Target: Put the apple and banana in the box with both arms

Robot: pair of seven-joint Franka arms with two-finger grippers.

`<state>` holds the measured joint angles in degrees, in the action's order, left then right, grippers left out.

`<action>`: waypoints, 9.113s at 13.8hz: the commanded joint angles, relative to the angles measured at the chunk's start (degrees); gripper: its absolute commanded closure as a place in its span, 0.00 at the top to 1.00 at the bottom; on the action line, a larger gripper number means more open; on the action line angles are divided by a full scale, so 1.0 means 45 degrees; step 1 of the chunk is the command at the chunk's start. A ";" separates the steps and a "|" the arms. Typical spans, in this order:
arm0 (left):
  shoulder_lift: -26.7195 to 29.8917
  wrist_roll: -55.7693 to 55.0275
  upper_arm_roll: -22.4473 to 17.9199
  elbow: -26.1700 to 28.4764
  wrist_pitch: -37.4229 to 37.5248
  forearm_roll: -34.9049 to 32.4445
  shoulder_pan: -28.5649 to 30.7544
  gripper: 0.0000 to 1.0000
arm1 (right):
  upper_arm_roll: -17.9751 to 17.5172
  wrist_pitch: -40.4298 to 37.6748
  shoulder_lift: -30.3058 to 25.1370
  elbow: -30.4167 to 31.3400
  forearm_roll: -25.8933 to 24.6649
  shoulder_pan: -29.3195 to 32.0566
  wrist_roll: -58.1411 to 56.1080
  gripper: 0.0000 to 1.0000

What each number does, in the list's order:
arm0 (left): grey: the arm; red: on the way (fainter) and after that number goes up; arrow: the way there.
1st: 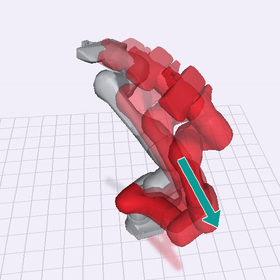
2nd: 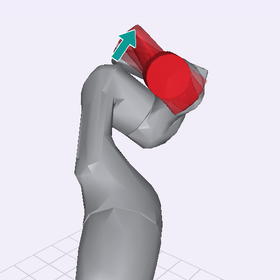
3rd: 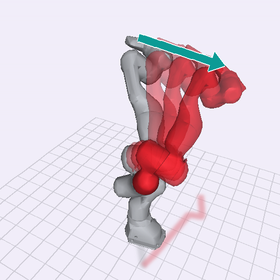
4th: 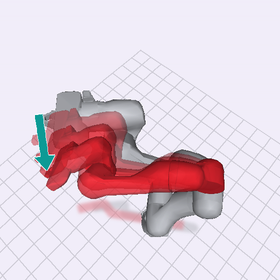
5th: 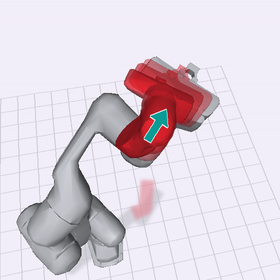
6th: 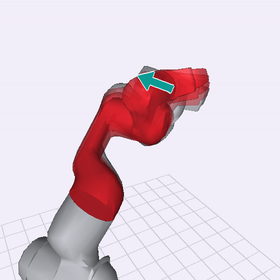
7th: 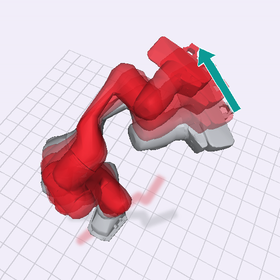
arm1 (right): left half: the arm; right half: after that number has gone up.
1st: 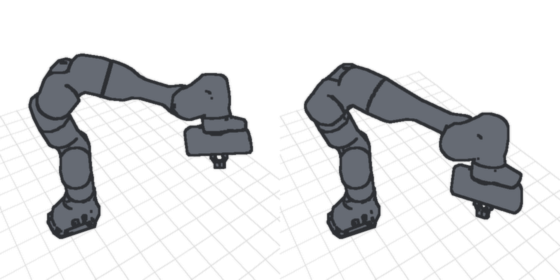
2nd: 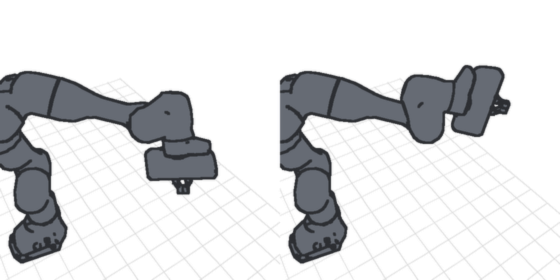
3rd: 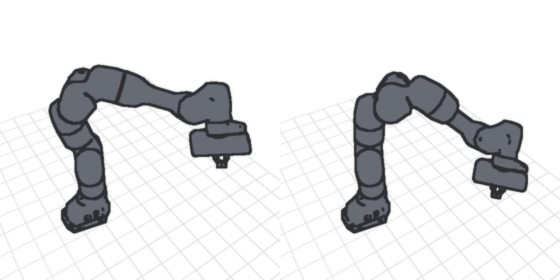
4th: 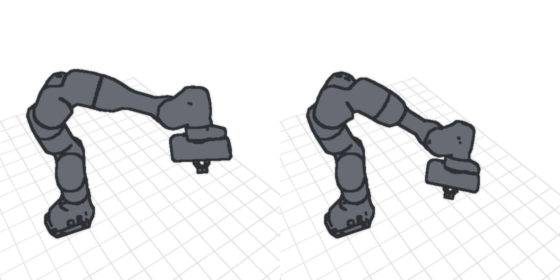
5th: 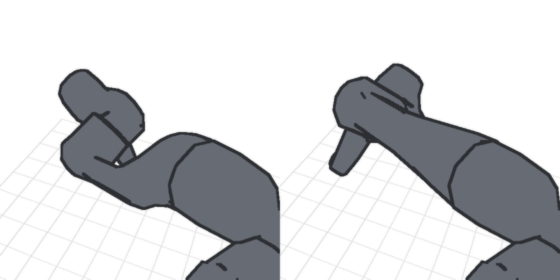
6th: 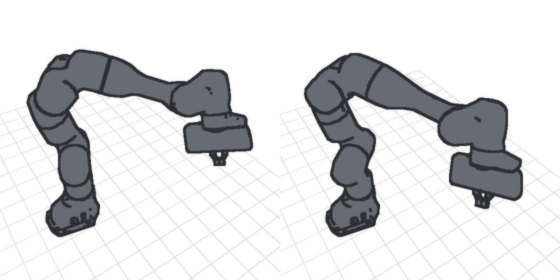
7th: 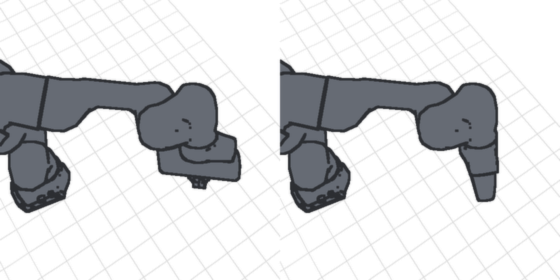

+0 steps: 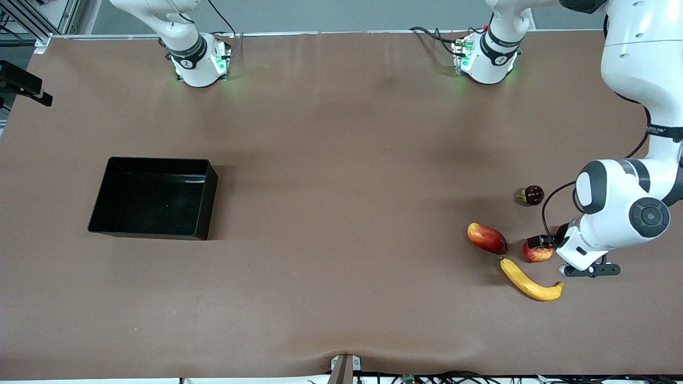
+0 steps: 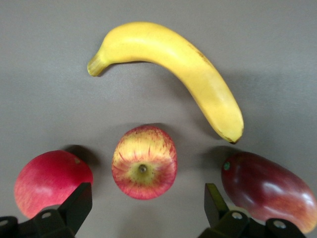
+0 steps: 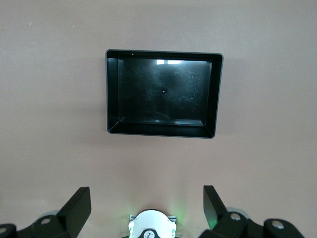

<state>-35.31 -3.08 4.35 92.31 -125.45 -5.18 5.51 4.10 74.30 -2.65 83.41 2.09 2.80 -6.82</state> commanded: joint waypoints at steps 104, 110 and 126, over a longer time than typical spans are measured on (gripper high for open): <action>0.2710 -0.5664 0.4717 -0.1861 0.5613 0.0760 0.0046 0.00 | -0.0755 0.6413 0.7035 0.0633 0.5804 -0.5608 0.4348 1.00; 0.2574 -0.7107 0.5613 -0.2054 0.5613 0.1033 -0.0052 0.00 | -0.0638 0.2065 0.6802 -0.2594 0.4072 -0.2347 0.4095 1.00; 0.2006 -1.1718 0.5791 0.0378 0.3295 0.0467 -0.2865 0.00 | -0.0696 -0.2080 0.2940 -0.4071 0.0689 0.0902 0.3391 1.00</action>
<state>-27.65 -53.61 30.53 88.60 -106.50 -2.06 -6.87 1.23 63.90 14.74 59.51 7.77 8.10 8.16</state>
